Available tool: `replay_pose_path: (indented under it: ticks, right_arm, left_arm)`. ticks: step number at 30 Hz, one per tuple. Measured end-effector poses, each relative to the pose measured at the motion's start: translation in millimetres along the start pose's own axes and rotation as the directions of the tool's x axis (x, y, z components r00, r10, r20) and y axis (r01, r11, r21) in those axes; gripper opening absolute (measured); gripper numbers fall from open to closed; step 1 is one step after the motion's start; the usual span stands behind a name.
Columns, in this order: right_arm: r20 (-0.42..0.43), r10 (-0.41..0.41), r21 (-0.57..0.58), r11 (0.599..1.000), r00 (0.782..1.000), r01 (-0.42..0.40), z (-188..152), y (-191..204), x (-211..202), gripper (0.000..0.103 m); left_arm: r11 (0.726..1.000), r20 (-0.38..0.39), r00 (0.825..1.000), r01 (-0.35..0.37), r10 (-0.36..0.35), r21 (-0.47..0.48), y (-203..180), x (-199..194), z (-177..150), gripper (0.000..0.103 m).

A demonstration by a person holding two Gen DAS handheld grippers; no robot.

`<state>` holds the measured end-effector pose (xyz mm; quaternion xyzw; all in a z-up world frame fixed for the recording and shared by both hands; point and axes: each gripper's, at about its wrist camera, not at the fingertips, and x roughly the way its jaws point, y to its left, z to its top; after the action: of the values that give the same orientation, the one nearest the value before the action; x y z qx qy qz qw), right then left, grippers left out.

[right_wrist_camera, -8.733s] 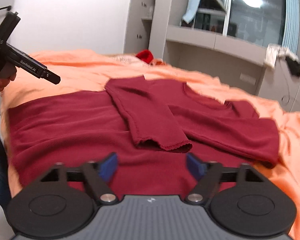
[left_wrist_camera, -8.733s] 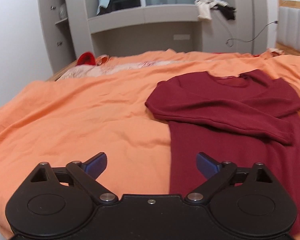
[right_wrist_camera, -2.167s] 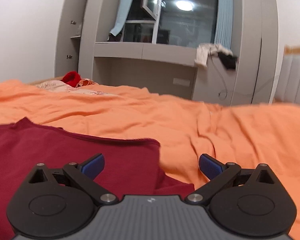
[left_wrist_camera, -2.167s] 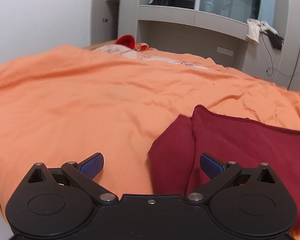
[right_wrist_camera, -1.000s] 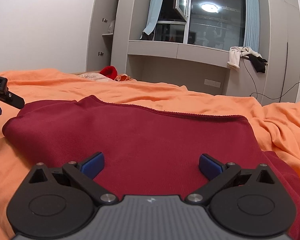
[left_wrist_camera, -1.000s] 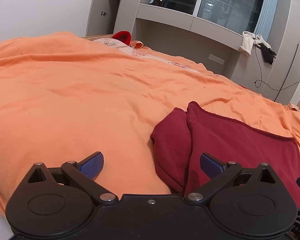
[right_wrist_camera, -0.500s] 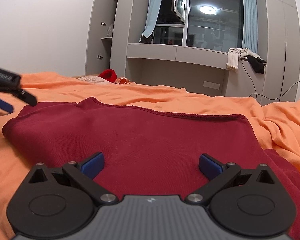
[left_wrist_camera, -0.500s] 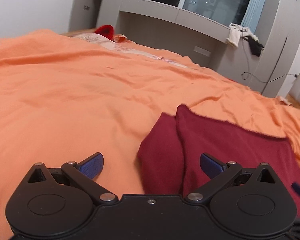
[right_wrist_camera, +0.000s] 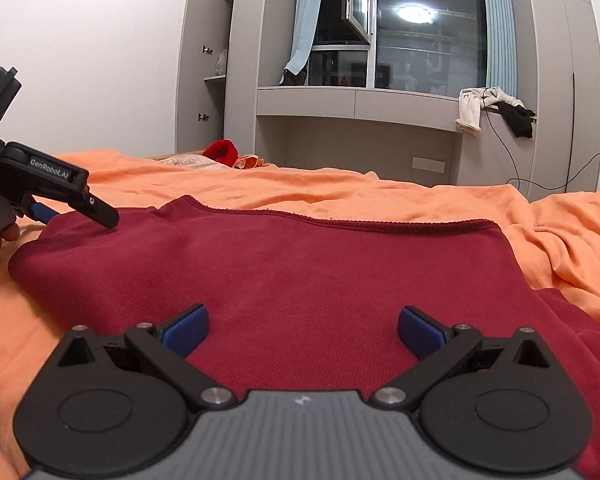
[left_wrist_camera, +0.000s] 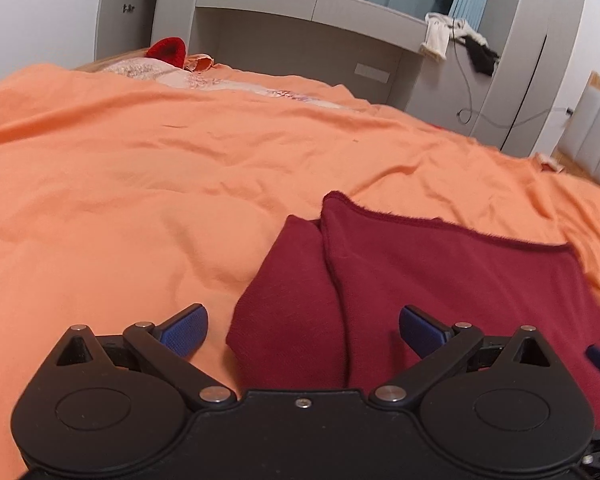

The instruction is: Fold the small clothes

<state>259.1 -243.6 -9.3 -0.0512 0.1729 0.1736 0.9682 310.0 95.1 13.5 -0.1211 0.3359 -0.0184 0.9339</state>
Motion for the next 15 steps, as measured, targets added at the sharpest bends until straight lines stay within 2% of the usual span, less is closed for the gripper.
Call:
replay_pose_path:
  ticks: [4, 6, 8, 10, 15]
  right_arm:
    - [0.0, 0.0, 0.0, 1.0, 1.0, 0.0, 0, 0, 0, 0.103]
    - [0.0, 0.0, 0.0, 1.0, 1.0, 0.0, 0, 0, 0, 0.103]
    - [0.0, 0.0, 0.0, 1.0, 1.0, 0.0, 0, 0, 0, 0.103]
    - [0.0, 0.0, 0.0, 1.0, 1.0, 0.0, 0, 0, 0, 0.103]
    - [-0.001, 0.002, 0.001, 1.0, 1.0, -0.002, 0, 0, 0, 0.103]
  left_arm:
    - [0.986, 0.018, 0.99, 0.143, -0.142, -0.081, 7, -16, -2, 0.1]
    - [0.975, 0.044, 0.978, 0.207, -0.203, -0.087, 7, -30, -7, 0.101]
    - [0.968, 0.074, 0.969, 0.24, -0.235, -0.071, 3, -42, -12, 0.102]
    - [0.968, 0.096, 0.965, 0.248, -0.243, -0.044, -5, -53, -19, 0.102]
    - [0.982, 0.135, 0.974, 0.188, -0.183, -0.027, -19, -75, -41, 0.102]
